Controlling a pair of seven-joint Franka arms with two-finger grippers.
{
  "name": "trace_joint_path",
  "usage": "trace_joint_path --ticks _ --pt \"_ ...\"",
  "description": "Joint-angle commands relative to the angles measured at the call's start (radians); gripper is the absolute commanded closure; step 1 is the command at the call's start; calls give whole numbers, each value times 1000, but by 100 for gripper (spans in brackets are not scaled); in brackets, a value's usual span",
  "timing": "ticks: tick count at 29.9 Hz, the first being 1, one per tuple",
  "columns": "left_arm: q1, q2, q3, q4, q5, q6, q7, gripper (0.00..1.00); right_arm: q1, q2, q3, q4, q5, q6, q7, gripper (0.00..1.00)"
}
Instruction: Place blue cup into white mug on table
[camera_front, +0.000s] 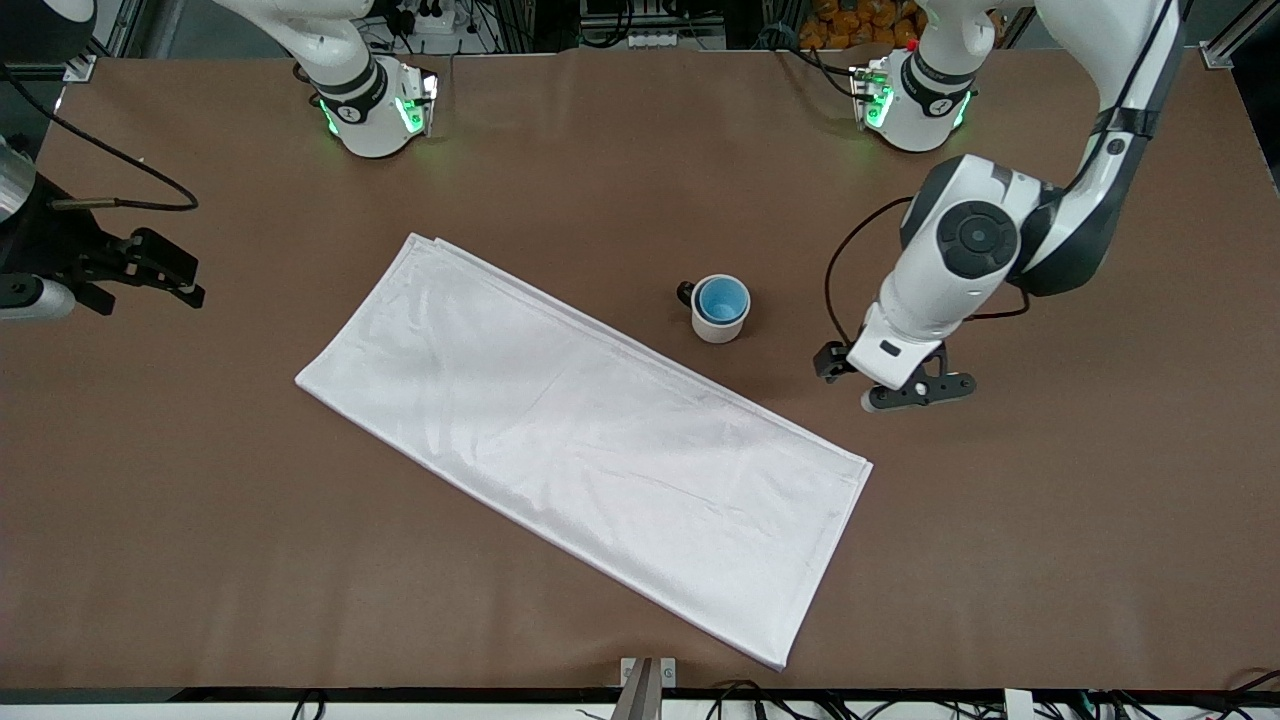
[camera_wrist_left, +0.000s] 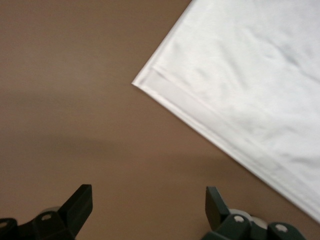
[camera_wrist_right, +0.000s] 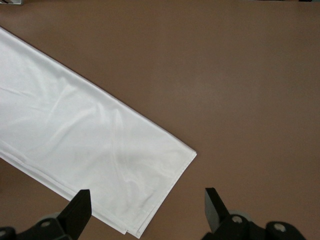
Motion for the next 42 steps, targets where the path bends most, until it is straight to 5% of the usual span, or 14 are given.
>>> trace_joint_path --ticks 1,7,16,20,24,27,34,37,42 --pt "146 -62 -10 -9 19 -65 263 0 -1 -53 -7 -55 20 11 -16 0" --pt "250 -112 -8 -20 2 -112 466 0 17 -64 -27 -59 20 10 -16 0" --pt "221 -249 -4 -149 -84 -149 413 0 31 -67 -42 -55 20 0 -16 0" --pt "111 -286 94 -163 -98 -198 410 0 48 -62 -42 -49 18 -4 -16 0" --pt "-64 -315 272 -164 -110 -238 411 0 49 -57 -45 -43 12 -21 -16 0" --pt "-109 -326 322 -160 -110 -251 428 0 49 -57 -47 -39 10 -21 -16 0" --pt "-107 -342 355 -91 -110 -264 558 0 49 -59 -47 -32 3 -21 -15 0" --pt "-132 -361 424 -22 -122 -313 616 0 49 -57 -47 -29 3 -21 -10 0" --pt "-135 -361 441 127 -198 -418 618 0 51 -57 -47 -29 1 -21 -5 0"
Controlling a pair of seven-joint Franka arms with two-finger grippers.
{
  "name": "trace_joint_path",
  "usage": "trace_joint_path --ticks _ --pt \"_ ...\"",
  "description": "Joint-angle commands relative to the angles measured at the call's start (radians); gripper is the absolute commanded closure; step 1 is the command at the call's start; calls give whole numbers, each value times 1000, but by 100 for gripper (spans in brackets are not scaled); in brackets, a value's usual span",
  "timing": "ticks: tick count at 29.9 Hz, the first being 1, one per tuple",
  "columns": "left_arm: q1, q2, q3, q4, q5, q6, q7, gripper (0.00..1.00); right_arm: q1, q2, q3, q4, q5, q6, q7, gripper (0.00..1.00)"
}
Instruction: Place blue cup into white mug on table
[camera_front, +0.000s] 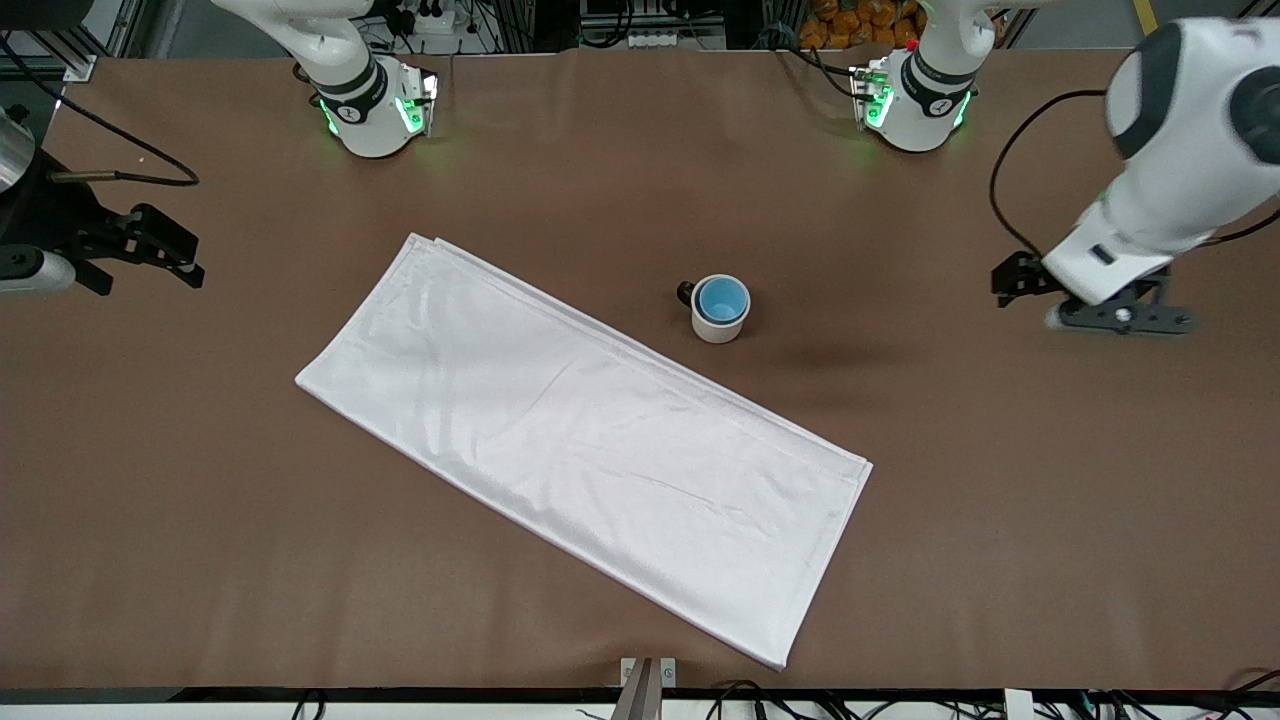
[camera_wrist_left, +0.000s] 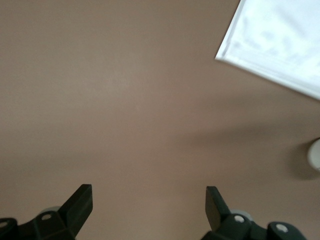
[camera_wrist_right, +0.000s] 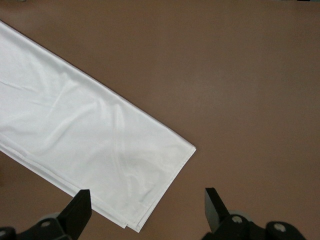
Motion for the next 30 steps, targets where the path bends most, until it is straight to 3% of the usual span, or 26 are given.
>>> trace_joint_path --ticks 1,11,30 --pt "-22 -15 32 167 -54 -138 31 0 10 -18 -10 -5 0 -8 -2 0" --pt "-28 -20 23 283 -64 -328 49 0 9 -13 -12 -7 2 -11 8 0" --pt "-22 9 6 284 -55 -325 103 0 2 -2 -10 -13 3 -56 33 0"
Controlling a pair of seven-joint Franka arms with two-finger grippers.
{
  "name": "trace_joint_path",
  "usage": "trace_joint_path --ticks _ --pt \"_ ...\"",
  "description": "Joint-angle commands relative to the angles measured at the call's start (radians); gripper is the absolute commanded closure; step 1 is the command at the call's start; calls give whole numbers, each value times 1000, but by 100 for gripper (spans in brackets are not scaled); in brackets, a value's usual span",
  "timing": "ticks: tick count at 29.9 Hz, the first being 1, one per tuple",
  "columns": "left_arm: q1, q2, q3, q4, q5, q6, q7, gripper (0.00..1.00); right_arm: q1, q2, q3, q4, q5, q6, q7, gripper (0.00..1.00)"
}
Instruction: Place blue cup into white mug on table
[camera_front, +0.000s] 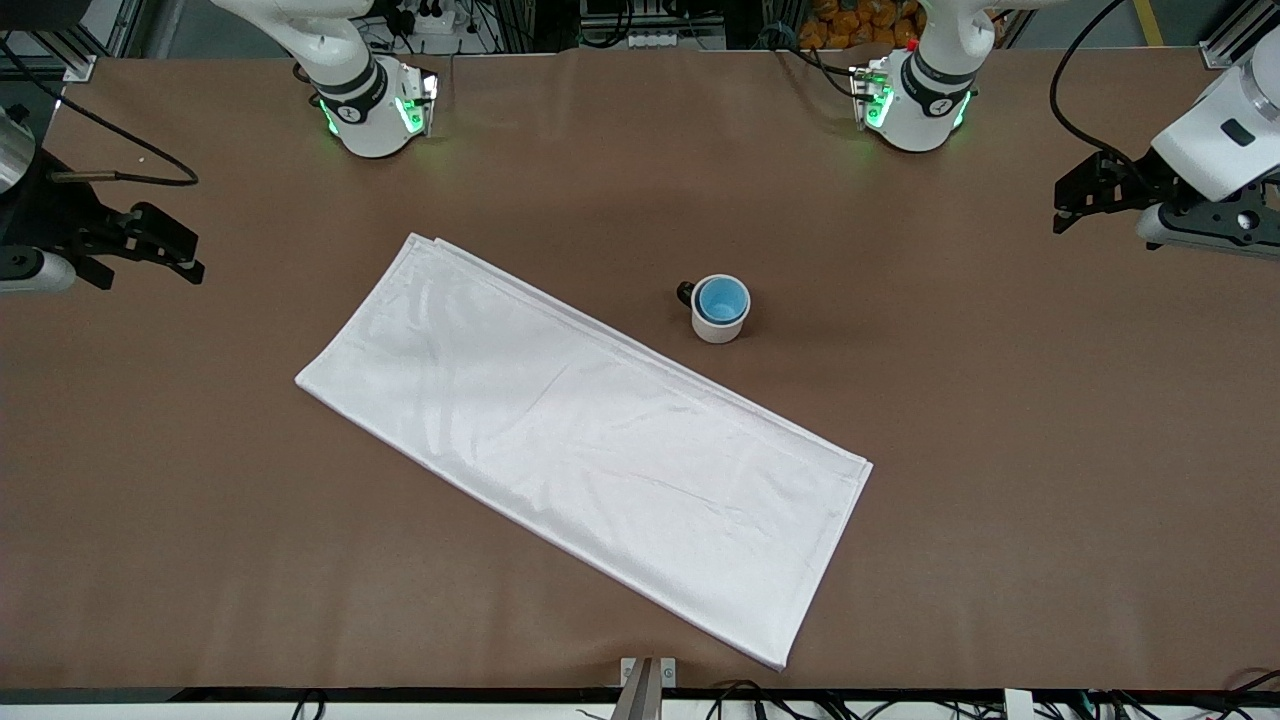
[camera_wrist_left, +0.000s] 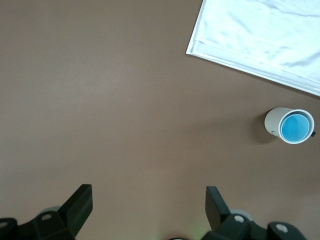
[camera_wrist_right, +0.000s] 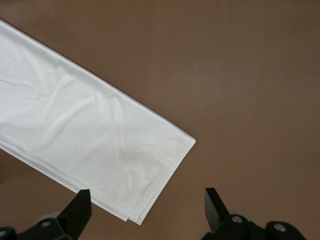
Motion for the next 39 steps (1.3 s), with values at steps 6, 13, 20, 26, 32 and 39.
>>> trace_joint_path --ticks 6,13,20,26,32,39 --pt "-4 23 -3 27 -18 -14 18 0 6 -2 -5 -14 3 -34 13 0" --pt "-4 23 -3 27 -16 -11 18 0 8 1 -5 -14 3 -37 12 0" --pt "-4 32 -1 27 -14 39 -15 0 8 2 -5 -16 3 -37 9 0" --pt "-4 33 -3 27 -16 78 -92 0 8 1 -5 -16 3 -37 6 0" --pt "-4 33 -3 27 -14 79 -92 0 8 1 -5 -16 3 -37 6 0" --pt "-4 32 -3 27 -13 79 -90 0 8 2 -5 -16 3 -37 3 0"
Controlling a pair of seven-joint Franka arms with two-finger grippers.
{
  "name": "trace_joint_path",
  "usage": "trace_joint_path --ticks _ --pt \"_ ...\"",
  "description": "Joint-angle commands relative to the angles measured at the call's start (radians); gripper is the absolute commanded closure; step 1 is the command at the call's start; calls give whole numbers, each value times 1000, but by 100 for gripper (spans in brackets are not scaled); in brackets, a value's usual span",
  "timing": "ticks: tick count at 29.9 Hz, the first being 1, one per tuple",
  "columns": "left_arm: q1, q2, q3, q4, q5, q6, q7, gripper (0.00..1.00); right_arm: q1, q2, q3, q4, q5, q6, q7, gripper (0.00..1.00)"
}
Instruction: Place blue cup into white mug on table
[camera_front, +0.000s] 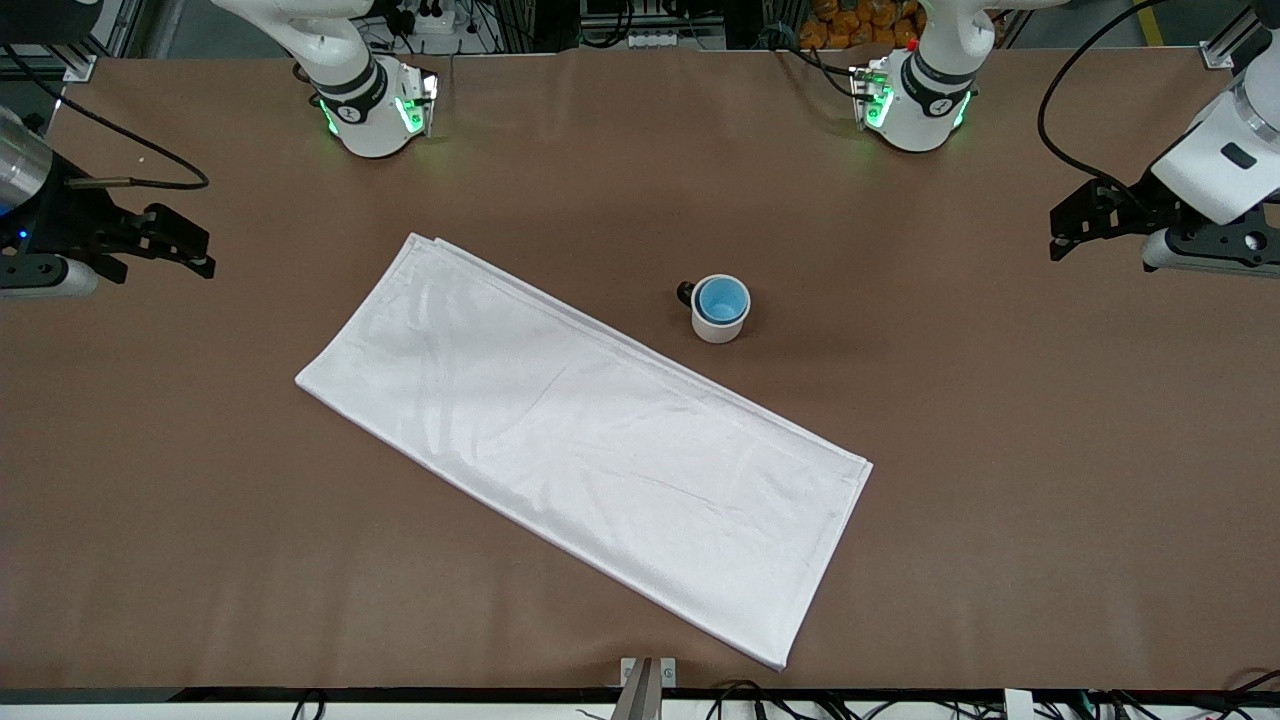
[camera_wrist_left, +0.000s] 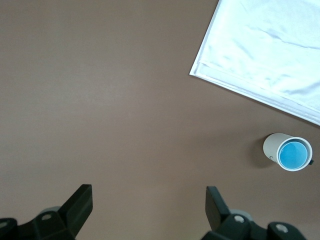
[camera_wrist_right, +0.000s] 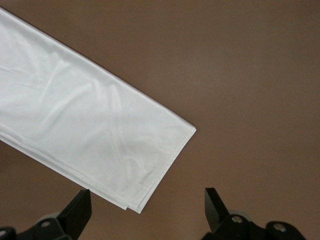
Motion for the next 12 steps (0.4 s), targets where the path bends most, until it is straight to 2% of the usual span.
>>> trace_joint_path --ticks 1,12 --pt "-1 10 0 22 -14 0 -14 0 7 -1 -5 0 3 -7 2 0" --pt "-1 12 0 22 -13 -2 -8 0 7 -1 -5 1 5 -2 2 0"
